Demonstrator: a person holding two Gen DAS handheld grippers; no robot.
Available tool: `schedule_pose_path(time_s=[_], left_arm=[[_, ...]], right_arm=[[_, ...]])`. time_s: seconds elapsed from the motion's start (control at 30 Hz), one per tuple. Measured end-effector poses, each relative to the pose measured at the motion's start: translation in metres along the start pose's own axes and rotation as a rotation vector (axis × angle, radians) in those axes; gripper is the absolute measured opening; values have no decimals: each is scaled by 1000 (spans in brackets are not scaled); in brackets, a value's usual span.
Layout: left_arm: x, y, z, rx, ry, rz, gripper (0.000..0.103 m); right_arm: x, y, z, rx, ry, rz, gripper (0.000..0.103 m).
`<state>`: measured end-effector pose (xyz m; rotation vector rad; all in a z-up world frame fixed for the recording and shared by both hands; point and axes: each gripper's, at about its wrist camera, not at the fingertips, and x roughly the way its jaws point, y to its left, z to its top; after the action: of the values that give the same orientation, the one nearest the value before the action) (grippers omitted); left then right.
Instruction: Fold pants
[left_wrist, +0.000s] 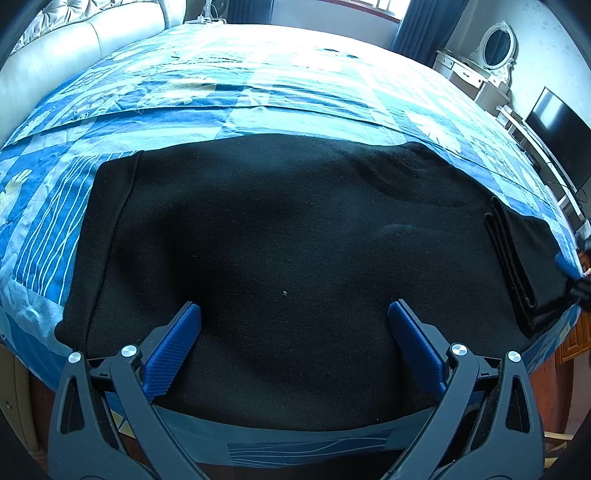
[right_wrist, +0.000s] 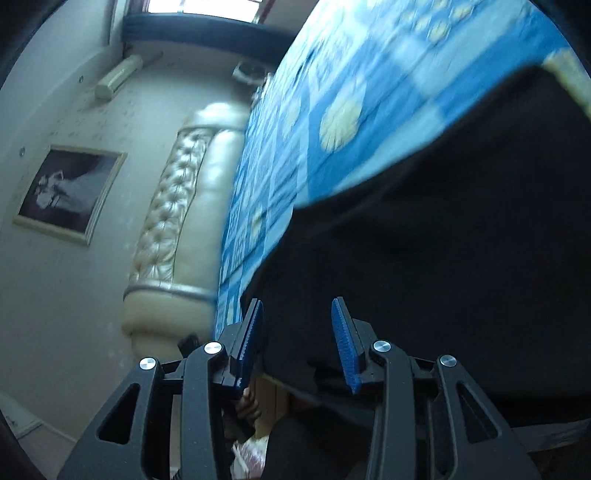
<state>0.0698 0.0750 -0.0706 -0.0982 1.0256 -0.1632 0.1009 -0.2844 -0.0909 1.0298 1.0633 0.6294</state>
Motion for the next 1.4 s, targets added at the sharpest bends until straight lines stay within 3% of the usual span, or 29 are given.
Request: schedule_pose_path(time_s=[0.07,0.13,0.33,0.47,0.57,0.73,0.87,0.97,1.07,1.1,1.13,1.17,1.2,1.3,1.4], left_arm=[[0,0,0,2,-1,-1,101],[0,0,-1,4,-1,-1,101],[-13,8,6,-19,3,-6,101],[-46,50,20,-128,-68,-40,101],[-56,106,23,-275,-70,-76,100],[-33,176,3,-497,24,-236,100],[-23,170,-1,-475,40,-331,100],[-12,159,1,-499,67,-460,100],[-6,154,-1,-522,67,-467,99],[-5,156,-3,-555,56,-486,97],[-5,158,-5,-579,53,-496,79],[-2,160,-5,-594,66,-493,47],[1,162,-6,-605,89,-472,36],[3,160,-5,-588,105,-442,32],[-2,147,4,-528,105,-373,31]], right_arm=[[24,2,-9,-16,60,-20,39],[37,3,-16,-38,95,-99,39],[46,13,-21,-119,109,-231,39],[45,5,-22,-119,104,-240,39],[44,2,-21,-120,96,-224,39],[43,1,-22,-135,97,-213,39],[46,3,-22,-135,95,-200,39],[46,2,-23,-140,90,-193,39],[43,1,-23,-142,89,-191,39],[43,0,-23,-143,88,-189,39],[42,0,-23,-145,84,-185,39],[40,0,-24,-148,83,-183,39],[39,-1,-25,-154,81,-179,39],[38,-1,-26,-158,76,-162,41],[37,3,-28,-166,69,-137,50]])
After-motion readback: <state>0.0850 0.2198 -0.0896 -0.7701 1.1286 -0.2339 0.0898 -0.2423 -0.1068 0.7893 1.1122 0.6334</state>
